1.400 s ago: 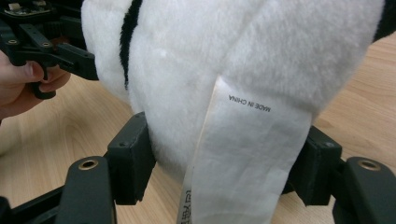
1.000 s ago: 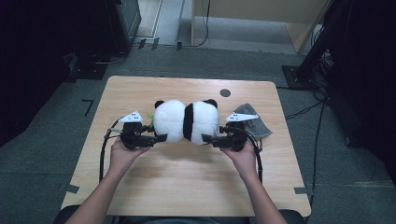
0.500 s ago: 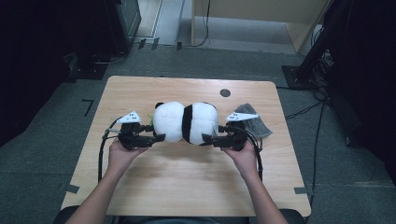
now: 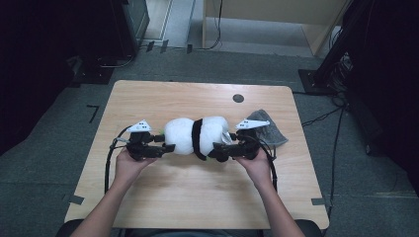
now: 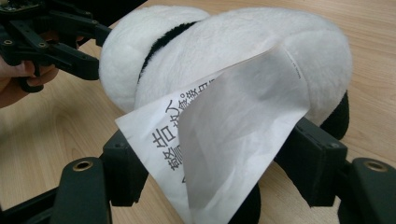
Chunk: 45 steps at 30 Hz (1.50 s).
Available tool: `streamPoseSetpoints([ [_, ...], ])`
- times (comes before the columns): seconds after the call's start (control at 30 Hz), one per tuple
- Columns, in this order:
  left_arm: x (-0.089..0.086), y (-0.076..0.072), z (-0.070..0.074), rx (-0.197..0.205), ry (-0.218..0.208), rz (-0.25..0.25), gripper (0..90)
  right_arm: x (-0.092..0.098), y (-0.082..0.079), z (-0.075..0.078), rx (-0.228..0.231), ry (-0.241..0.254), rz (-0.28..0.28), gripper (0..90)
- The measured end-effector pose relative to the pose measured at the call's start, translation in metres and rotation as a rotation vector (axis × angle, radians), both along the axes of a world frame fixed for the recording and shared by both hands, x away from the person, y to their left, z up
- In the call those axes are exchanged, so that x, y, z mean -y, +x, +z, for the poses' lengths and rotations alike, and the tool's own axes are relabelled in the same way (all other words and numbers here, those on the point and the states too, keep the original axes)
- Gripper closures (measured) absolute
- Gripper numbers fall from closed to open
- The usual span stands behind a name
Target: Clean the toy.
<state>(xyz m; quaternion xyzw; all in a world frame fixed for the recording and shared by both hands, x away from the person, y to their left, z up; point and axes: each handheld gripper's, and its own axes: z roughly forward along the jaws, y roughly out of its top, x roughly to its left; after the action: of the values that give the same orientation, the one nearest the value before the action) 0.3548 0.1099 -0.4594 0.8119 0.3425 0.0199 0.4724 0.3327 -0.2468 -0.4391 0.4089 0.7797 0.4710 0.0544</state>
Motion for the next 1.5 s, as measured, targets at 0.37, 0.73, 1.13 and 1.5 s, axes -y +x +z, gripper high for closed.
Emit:
streamPoseSetpoints([
  [0.37, -0.007, -0.001, 0.002, 0.039, 0.003, 0.017, 35.6, 0.007, -0.002, 0.001, 0.037, -0.04, 0.01, 30.7],
  [0.73, -0.01, 0.005, 0.013, 0.093, -0.013, 0.047, 35.3, 0.026, -0.002, 0.012, 0.119, -0.042, -0.066, 31.4],
  [1.13, -0.005, 0.013, 0.011, 0.119, 0.003, 0.033, 34.3, 0.054, -0.002, 0.011, 0.145, -0.071, -0.16, 31.4],
  [1.5, -0.005, 0.027, 0.0, 0.044, -0.004, 0.007, 25.4, 0.068, -0.003, -0.002, 0.175, -0.141, -0.222, 28.5],
])
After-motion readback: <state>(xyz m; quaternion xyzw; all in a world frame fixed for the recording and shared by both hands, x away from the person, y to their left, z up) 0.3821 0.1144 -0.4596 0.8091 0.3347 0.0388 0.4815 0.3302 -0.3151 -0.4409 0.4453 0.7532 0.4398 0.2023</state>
